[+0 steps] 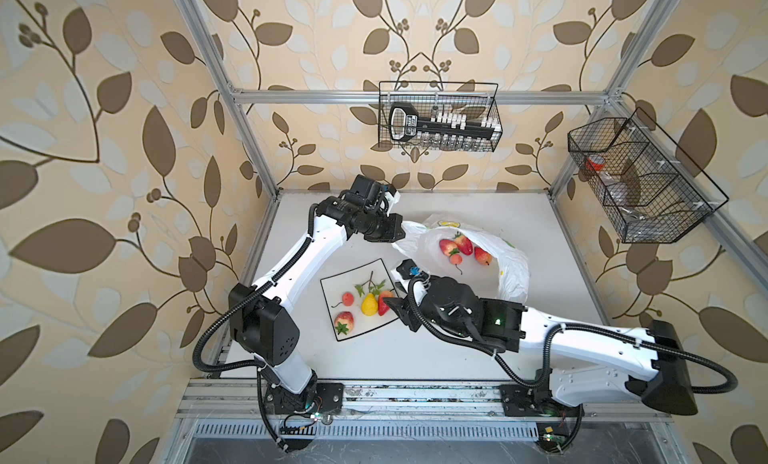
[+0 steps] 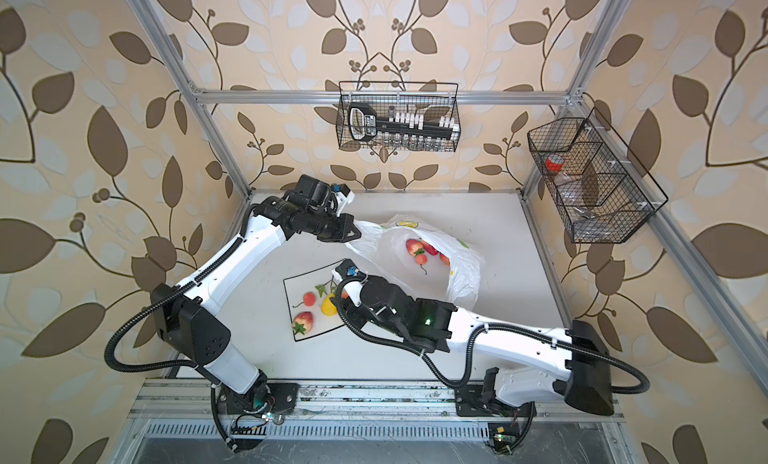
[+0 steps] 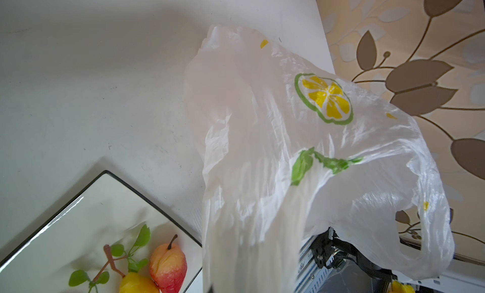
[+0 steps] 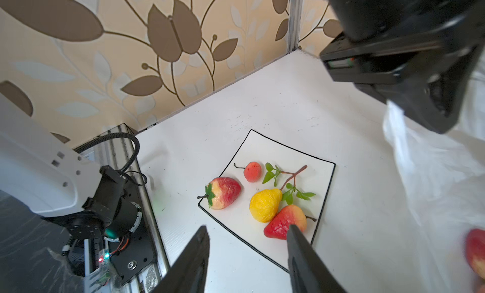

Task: Take the fake fruits out of the plastic bag
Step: 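Move the right gripper back into the bag above the remaining fruits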

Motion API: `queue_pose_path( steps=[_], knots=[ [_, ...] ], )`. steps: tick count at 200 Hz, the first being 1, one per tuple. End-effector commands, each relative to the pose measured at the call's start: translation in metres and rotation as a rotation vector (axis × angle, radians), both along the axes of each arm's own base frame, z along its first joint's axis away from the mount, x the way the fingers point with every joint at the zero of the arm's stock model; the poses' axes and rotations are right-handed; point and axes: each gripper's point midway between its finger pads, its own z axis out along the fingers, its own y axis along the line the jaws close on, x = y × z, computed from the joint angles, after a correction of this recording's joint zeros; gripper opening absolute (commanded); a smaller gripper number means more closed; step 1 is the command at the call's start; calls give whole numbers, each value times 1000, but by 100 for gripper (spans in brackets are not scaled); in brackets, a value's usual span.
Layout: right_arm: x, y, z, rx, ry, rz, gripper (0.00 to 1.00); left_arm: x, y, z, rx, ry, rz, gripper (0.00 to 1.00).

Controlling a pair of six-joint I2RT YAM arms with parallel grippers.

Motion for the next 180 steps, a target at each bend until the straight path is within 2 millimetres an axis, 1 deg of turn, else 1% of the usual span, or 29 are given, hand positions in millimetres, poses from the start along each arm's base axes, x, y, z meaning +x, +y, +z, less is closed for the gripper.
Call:
queue_pose_path(
  steps=[1,25,37,70,78,93,109,133,160,180],
  knots=[
    [8,-31,6,-25,22,-90,46,0,6,26,-29,-70,10,0],
    [25,-63,25,-2,24,-182,43,-2,6,24,-36,-65,13,0],
    [35,-79,31,-16,17,-224,42,-3,6,24,-38,-62,13,0],
    [70,-127,32,-155,2,-318,42,-11,9,17,-39,-37,15,0],
    [79,-138,35,-172,-8,-338,42,-14,9,15,-39,-31,14,0],
    [90,-152,45,-188,-41,-351,42,-19,11,12,-42,-22,14,0],
    [96,-155,50,-238,-89,-326,42,-24,11,9,-47,-10,12,0],
    [98,-143,44,-357,-167,-208,39,-28,12,8,-55,-2,12,0],
    [97,-127,28,-500,-279,-94,38,-32,13,7,-57,2,12,0],
    [91,-115,8,-629,-389,1,39,-33,13,7,-59,2,13,0]
  ],
)
